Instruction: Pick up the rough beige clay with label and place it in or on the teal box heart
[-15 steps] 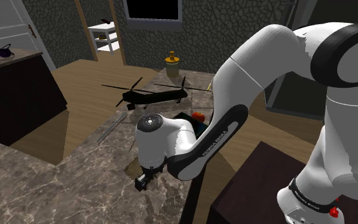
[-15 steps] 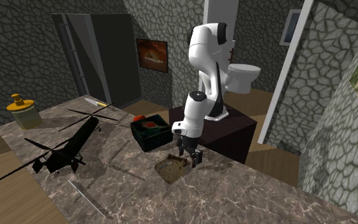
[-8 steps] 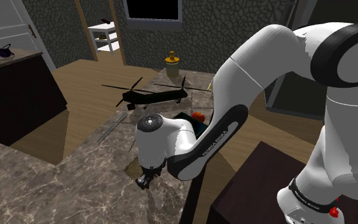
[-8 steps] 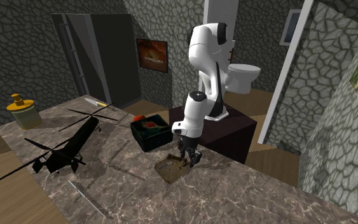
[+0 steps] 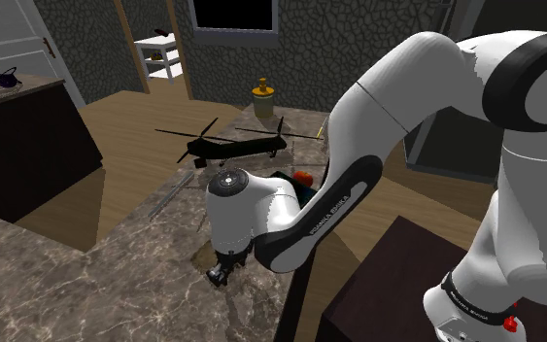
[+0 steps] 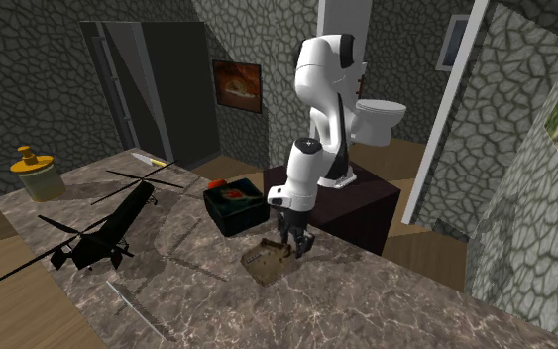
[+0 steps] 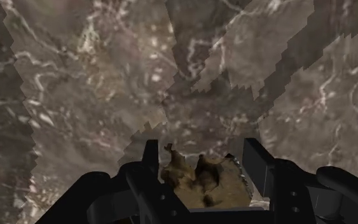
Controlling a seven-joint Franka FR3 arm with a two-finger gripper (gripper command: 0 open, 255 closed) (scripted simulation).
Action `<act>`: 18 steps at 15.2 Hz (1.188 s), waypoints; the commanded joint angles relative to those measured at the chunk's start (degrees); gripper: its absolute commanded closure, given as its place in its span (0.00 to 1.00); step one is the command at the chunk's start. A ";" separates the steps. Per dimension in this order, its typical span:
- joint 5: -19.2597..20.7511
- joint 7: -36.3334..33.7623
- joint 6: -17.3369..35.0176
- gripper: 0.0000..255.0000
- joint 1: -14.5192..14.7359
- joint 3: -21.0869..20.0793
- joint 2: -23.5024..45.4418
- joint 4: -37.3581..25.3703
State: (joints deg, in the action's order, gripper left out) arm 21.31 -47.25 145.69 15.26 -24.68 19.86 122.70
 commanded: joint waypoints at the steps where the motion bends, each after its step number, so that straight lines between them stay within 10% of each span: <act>1: -1.03 0.70 -1.07 1.00 -0.38 -0.60 -1.15 -0.04; 18: -9.43 7.04 -11.59 1.00 -2.86 -3.96 -10.26 -2.89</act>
State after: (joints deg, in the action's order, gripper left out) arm 12.41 -40.54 134.89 12.47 -28.47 10.21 120.07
